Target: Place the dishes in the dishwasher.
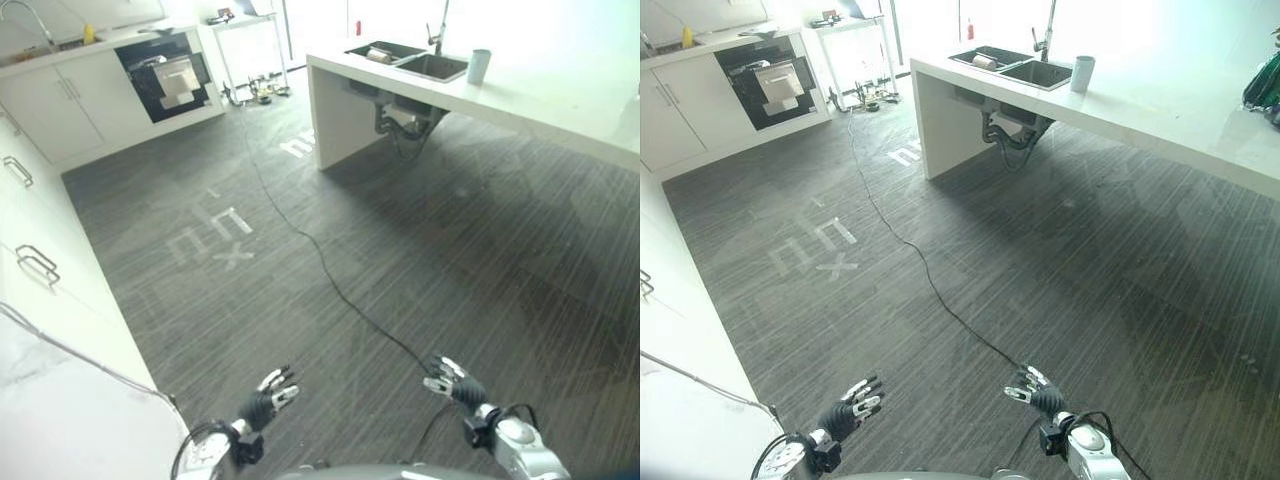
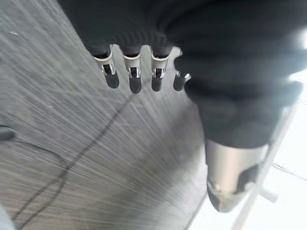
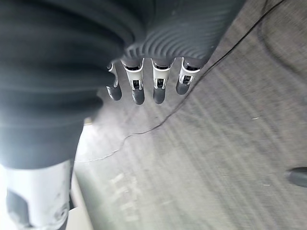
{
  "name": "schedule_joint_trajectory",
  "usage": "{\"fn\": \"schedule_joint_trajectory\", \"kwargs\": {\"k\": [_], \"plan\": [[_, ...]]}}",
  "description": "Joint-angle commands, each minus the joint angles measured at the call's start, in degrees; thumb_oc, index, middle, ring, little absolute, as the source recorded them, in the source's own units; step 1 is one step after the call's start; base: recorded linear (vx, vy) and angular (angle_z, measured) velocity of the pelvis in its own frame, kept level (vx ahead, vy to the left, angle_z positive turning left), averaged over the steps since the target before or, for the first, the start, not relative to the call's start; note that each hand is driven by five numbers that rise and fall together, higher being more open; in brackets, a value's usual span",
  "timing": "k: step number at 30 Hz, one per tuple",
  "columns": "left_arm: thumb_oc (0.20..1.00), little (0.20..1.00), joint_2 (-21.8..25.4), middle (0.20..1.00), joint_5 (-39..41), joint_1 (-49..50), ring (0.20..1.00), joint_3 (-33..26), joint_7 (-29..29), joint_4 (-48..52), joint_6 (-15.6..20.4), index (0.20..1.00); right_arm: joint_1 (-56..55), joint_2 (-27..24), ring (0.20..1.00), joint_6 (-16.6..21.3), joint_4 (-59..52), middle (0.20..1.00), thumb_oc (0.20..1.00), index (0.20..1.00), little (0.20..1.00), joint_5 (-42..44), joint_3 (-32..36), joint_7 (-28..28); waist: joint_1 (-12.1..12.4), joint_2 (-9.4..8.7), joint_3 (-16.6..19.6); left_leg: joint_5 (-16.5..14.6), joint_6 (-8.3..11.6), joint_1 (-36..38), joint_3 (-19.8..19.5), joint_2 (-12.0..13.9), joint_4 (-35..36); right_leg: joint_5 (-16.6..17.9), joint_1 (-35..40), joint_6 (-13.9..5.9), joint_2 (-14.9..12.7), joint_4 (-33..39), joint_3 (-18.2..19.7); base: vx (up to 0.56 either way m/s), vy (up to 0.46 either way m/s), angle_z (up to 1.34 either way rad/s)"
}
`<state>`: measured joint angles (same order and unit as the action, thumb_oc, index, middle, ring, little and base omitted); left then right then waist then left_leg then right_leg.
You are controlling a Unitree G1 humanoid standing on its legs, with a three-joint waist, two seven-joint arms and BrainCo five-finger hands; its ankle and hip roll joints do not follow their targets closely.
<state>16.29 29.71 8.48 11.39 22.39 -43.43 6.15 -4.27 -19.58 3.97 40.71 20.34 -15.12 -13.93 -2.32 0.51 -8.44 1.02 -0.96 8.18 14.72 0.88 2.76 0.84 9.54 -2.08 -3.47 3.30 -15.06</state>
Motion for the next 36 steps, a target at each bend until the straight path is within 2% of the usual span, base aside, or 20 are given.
{"fn": "schedule_joint_trajectory", "kwargs": {"k": [1, 5, 8, 10, 11, 16, 18, 20, 21, 22, 23, 24, 26, 27, 28, 30, 32, 33, 34, 36], "plan": [[1.0, 1.0, -1.55, 1.0, -0.59, -4.55, 1.0, 0.51, -0.35, 0.11, 2.72, 1.0, 4.13, 0.46, 1.0, 2.11, -0.59, 1.0, 1.0, 1.0, 1.0, 2.99, 1.11, -0.62, 0.54, 0.5, -2.1, -9.1, 2.48, 0.35, 2.05, 1.99, -8.71, -6.38, -0.91, -2.12, -1.69, -5.48, -3.32, 0.0, 0.0, 0.0], [1.0, 1.0, -1.76, 1.0, -0.42, -4.57, 1.0, 0.03, -1.62, -0.51, 2.81, 1.0, 3.34, 0.81, 1.0, 3.1, 0.09, 1.0, 1.0, 1.0, 1.0, 3.36, 1.85, -1.22, 0.39, 0.65, -2.32, -9.07, 2.49, 0.01, 1.72, 1.89, -8.86, -6.4, -1.13, -2.12, -1.66, -5.59, -3.24, 0.0, -0.01, 0.0], [1.0, 1.0, -2.32, 1.0, -1.06, -4.07, 1.0, -0.77, -5.43, -1.3, 2.6, 1.0, 2.9, 0.79, 1.0, 3.23, 0.03, 1.0, 1.0, 1.0, 1.0, 3.78, 2.16, -1.44, 0.43, 0.71, -2.37, -9.23, 2.5, -0.21, 1.3, 1.67, -9.12, -6.46, -1.09, -2.15, -1.5, -5.47, -3.0, 0.02, -0.05, 0.01], [1.0, 1.0, -2.42, 1.0, -9.31, -5.2, 1.0, 0.65, -8.63, -5.67, 0.93, 1.0, 4.03, 1.04, 1.0, 0.97, 3.34, 1.0, 1.0, 1.0, 1.0, 4.07, 1.57, -1.11, 0.47, 0.84, -2.33, -9.08, 2.83, -0.85, 1.09, 1.85, -9.72, -6.78, -1.06, -1.95, -1.31, -5.49, -3.04, 0.02, -0.082, 0.02], [1.0, 1.0, -2.54, 1.0, -9.63, -5.54, 1.0, 1.06, -8.79, -7.17, 0.92, 1.0, 4.33, 1.25, 1.0, 0.43, 4.71, 1.0, 1.0, 1.0, 1.0, 4.1, 1.58, -1.11, 0.41, 0.95, -2.34, -8.99, 2.89, -0.86, 1.1, 1.92, -9.68, -6.85, -1.01, -1.92, -1.25, -5.46, -3.09, 0.06, -0.07, 0.01], [1.0, 1.0, -3.77, 1.0, -7.43, -5.26, 1.0, 0.59, -7.58, -10.54, 2.22, 1.0, 3.4, 1.53, 1.0, 2.99, 9.41, 1.0, 1.0, 1.0, 1.0, 4.37, 3.56, -3.0, -0.21, 1.5, -2.46, -8.52, 3.52, -1.67, 1.31, 2.75, -10.28, -7.49, -1.18, -1.16, -0.96, -5.81, -3.17, 0.08, -0.065, 0.01], [1.0, 1.0, -4.1, 1.0, -4.26, -5.2, 1.0, -0.06, -11.52, -9.46, 0.88, 1.0, 3.11, 1.09, 1.0, 3.29, 7.82, 1.0, 1.0, 1.0, 1.0, 4.17, 3.6, -3.77, -0.37, 1.43, -2.82, -8.33, 3.95, -2.89, 0.98, 3.15, -11.42, -7.78, -1.48, -0.69, -0.62, -6.07, -2.89, 0.05, -0.105, 0.05], [1.0, 1.0, -4.39, 1.0, -1.61, -5.62, 1.0, -2.21, -12.0, -8.23, 0.16, 1.0, 3.16, 0.73, 1.0, 1.28, 5.11, 1.0, 1.0, 1.0, 1.0, 3.62, 2.64, -5.25, -0.26, 0.81, -3.2, -8.43, 4.29, -5.92, -0.08, 3.73, -16.7, -8.27, -1.96, 0.31, -0.21, -6.57, -1.88, 0.08, -0.145, 0.07], [1.0, 1.0, -4.28, 1.0, -0.36, -5.84, 1.0, -2.89, -11.54, -6.76, -0.14, 1.0, 3.56, 0.21, 1.0, 0.97, 3.41, 1.0, 1.0, 1.0, 1.0, 3.21, 2.1, -5.77, 0.0, 0.14, -3.41, -9.31, 3.89, -8.41, -0.49, 4.09, -22.67, -8.69, -2.65, 1.18, -0.15, -7.2, -1.53, 0.12, -0.202, 0.07], [1.0, 1.0, -4.06, 1.0, 1.93, -5.82, 1.0, -3.47, -10.75, -5.66, -0.76, 1.0, 3.67, -0.43, 1.0, 0.29, 1.39, 1.0, 1.0, 1.0, 1.0, 3.23, 1.65, -5.43, 0.24, -0.44, -3.95, -7.4, 4.25, -12.3, -0.81, 5.4, -30.47, -9.01, -2.71, 2.24, 0.15, -7.54, -1.62, 0.17, -0.159, 0.11], [1.0, 1.0, -4.0, 1.0, 5.77, -5.64, 1.0, -4.15, -9.75, -4.49, -2.35, 1.0, 3.59, -0.85, 1.0, -0.42, -0.33, 1.0, 1.0, 1.0, 1.0, 3.33, 1.31, -5.05, 0.44, -0.45, -4.55, -5.08, 4.64, -14.95, -1.5, 5.96, -33.38, -9.26, -2.58, 2.86, 0.81, -8.07, -1.6, 0.18, -0.07, 0.16], [1.0, 1.0, -3.96, 1.0, 7.08, -5.26, 1.0, -4.72, -8.64, -3.49, -3.28, 1.0, 3.6, -0.95, 1.0, -0.62, -0.9, 1.0, 1.0, 1.0, 1.0, 3.73, 1.25, -4.98, 0.6, -0.36, -5.12, -3.81, 4.69, -15.66, -1.54, 5.99, -32.7, -9.45, -2.4, 2.96, 1.23, -8.57, -1.32, 0.22, 0.036, 0.16], [1.0, 1.0, -3.86, 1.0, 6.07, -4.59, 1.0, -4.87, -6.92, -1.19, -3.93, 1.0, 3.86, -1.05, 1.0, -1.25, -2.4, 1.0, 1.0, 1.0, 1.0, 3.85, 0.91, -4.97, 1.06, 0.1, -5.85, -0.75, 5.22, -16.26, -1.2, 5.68, -26.71, -9.96, -1.81, 2.91, 1.99, -9.09, -1.08, 0.32, 0.153, -0.01], [1.0, 1.0, -3.43, 1.0, 6.04, -3.8, 1.0, -3.74, -6.54, 1.72, -4.39, 1.0, 3.18, -1.15, 1.0, -2.25, -4.89, 1.0, 1.0, 1.0, 1.0, 3.43, 0.81, -4.59, 2.03, 1.05, -6.53, 6.38, 6.94, -19.03, -2.29, 5.35, -17.58, -10.14, -0.51, 2.78, 2.59, -9.22, -1.27, 0.51, 0.291, -0.04], [1.0, 1.0, -3.28, 1.0, 6.07, -3.21, 1.0, -3.15, -6.46, 3.54, -4.46, 1.0, 2.37, -1.21, 1.0, -2.89, -7.0, 1.0, 1.0, 1.0, 1.0, 3.22, 0.71, -3.62, 2.83, 1.76, -6.96, 10.67, 7.13, -21.45, -2.86, 5.8, -12.6, -9.63, -0.13, 2.94, 2.78, -9.53, -1.78, 0.54, 0.285, 0.02], [1.0, 1.0, -2.96, 1.0, 5.88, -2.77, 1.0, -3.14, -6.31, 4.6, -4.05, 1.0, 1.37, -1.48, 1.0, -3.54, -8.89, 1.0, 1.0, 1.0, 1.0, 3.22, 0.87, -3.17, 3.0, 1.66, -7.41, 11.29, 7.79, -22.66, -2.65, 7.0, -12.03, -10.6, 0.61, 2.77, 1.73, -10.66, -2.61, 0.38, 0.255, -0.1], [1.0, 1.0, -2.6, 1.0, 5.55, -2.67, 1.0, -3.87, -6.23, 5.13, -2.48, 1.0, 1.13, -1.76, 1.0, -3.66, -9.7, 1.0, 1.0, 1.0, 1.0, 3.52, 0.88, -2.83, 2.76, 1.61, -6.97, 8.93, 7.15, -22.04, 0.84, 8.65, -11.77, -12.63, 0.18, 2.46, -0.07, -13.58, -4.09, 0.35, 0.334, -0.27], [1.0, 1.0, -2.27, 1.0, 5.71, -2.61, 1.0, -3.89, -6.88, 5.4, -1.38, 1.0, 1.05, -1.88, 1.0, -4.3, -9.6, 1.0, 1.0, 1.0, 1.0, 4.72, 1.08, -2.95, 2.98, 1.66, -6.66, 7.37, 6.63, -21.83, 0.74, 8.37, -12.2, -14.24, 0.45, 2.28, -0.72, -15.49, -3.91, 0.47, 0.389, -0.27], [1.0, 1.0, -2.01, 1.0, 4.02, -2.34, 1.0, -4.21, -7.52, 6.47, 0.13, 1.0, 0.5, -1.16, 1.0, -4.58, -10.07, 1.0, 1.0, 1.0, 1.0, 8.12, 2.09, -1.48, 3.75, 1.27, -5.85, 4.7, 5.34, -21.84, -0.32, 6.75, -13.94, -16.42, 2.67, 1.61, -0.92, -16.77, -2.72, 0.46, 0.346, -0.24], [1.0, 1.0, -0.99, 1.0, 3.02, -2.31, 1.0, -4.3, -7.05, 8.16, 0.47, 1.0, -0.39, -0.22, 1.0, -4.23, -10.98, 1.0, 1.0, 1.0, 1.0, 9.92, 3.06, -0.9, 4.14, 0.63, -4.79, 1.82, 3.65, -20.52, 0.42, 5.3, -14.12, -18.52, 4.5, 0.81, -1.03, -18.32, -2.8, 0.39, 0.274, -0.27]]}}
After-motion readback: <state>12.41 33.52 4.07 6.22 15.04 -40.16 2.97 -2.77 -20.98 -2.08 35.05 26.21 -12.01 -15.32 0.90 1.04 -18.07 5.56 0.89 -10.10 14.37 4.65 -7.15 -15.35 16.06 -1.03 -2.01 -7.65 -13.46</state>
